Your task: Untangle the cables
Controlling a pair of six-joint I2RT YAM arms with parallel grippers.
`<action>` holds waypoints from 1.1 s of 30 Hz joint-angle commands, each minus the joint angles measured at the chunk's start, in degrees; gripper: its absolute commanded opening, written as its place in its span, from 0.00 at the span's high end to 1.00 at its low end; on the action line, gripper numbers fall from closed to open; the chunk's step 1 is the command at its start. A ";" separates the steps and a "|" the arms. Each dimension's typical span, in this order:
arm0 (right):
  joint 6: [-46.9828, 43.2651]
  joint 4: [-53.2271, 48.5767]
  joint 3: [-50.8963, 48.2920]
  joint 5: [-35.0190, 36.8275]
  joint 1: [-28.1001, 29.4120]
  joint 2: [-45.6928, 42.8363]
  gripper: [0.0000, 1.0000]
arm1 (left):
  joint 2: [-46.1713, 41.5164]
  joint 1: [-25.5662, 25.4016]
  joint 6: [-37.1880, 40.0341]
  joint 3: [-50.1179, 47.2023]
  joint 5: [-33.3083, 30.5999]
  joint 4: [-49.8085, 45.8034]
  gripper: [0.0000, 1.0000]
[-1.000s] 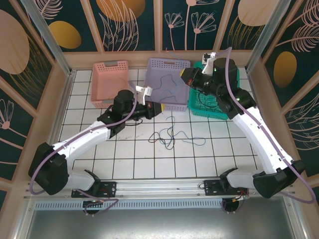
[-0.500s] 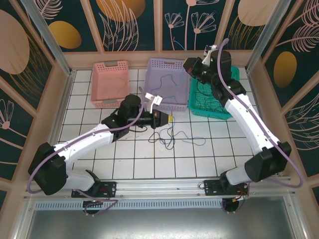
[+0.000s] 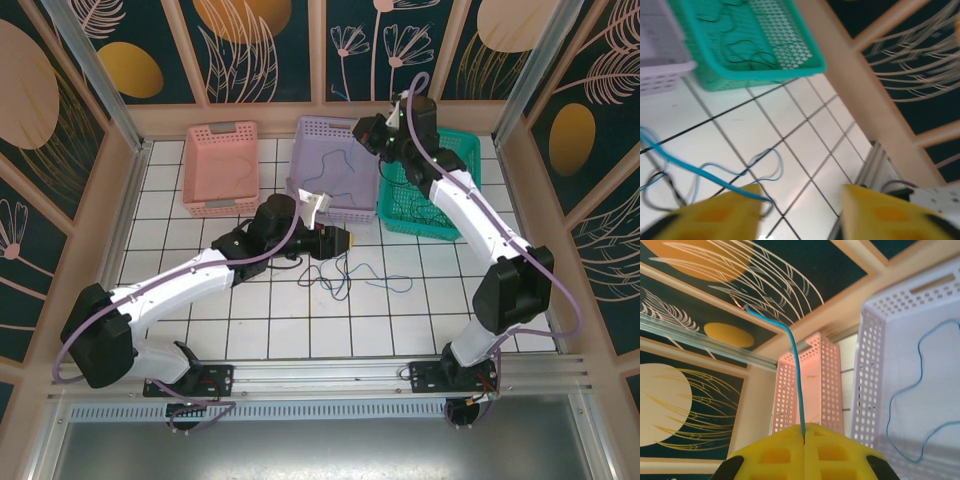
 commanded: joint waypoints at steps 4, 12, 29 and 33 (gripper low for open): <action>-5.74 1.34 4.76 2.47 -1.07 3.24 1.00 | -7.44 0.51 -7.55 0.92 -23.55 -13.49 0.20; -6.06 1.00 11.14 4.80 -1.32 11.79 1.00 | -18.88 0.61 -16.23 -7.62 -31.96 -18.02 0.20; -4.97 -19.73 30.90 10.59 -2.82 31.07 0.56 | -27.40 0.65 -22.74 -13.69 -29.46 -20.04 0.23; -6.01 -20.55 27.19 13.41 -2.49 25.12 0.48 | -24.37 0.62 -23.68 -15.02 -25.42 -18.56 0.26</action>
